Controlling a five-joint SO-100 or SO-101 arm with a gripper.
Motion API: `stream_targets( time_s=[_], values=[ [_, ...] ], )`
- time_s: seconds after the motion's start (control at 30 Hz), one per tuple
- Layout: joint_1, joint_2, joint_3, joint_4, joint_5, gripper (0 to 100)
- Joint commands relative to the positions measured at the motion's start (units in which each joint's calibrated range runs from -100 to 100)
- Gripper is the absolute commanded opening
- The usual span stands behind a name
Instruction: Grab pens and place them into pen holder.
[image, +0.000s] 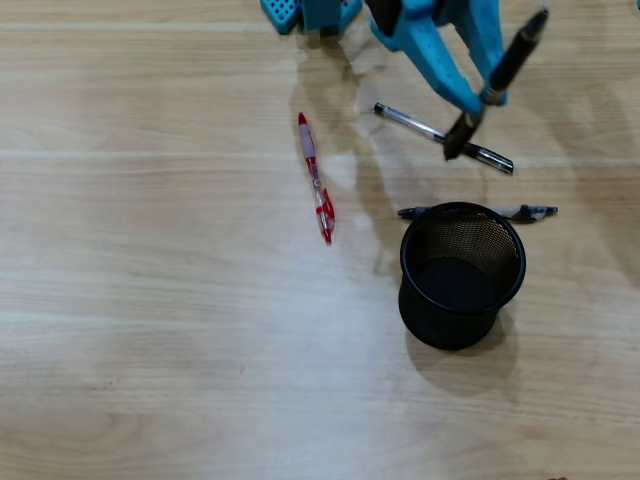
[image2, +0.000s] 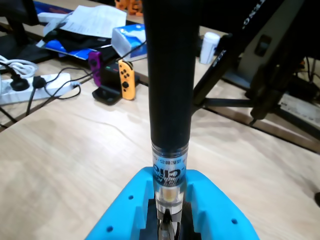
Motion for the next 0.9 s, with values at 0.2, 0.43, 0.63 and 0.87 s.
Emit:
stream_targets(
  time_s=[0.2,0.43,0.63,0.87],
  values=[
    [0.3,13.0,-0.2,-8.7,-2.3,2],
    [0.3,17.0,-0.1,-9.4,-2.6,2],
    [0.2,18.1,-0.1,-9.4,-2.6,13],
    [0.3,17.1,-0.1,-8.8,-2.3,13]
  ],
)
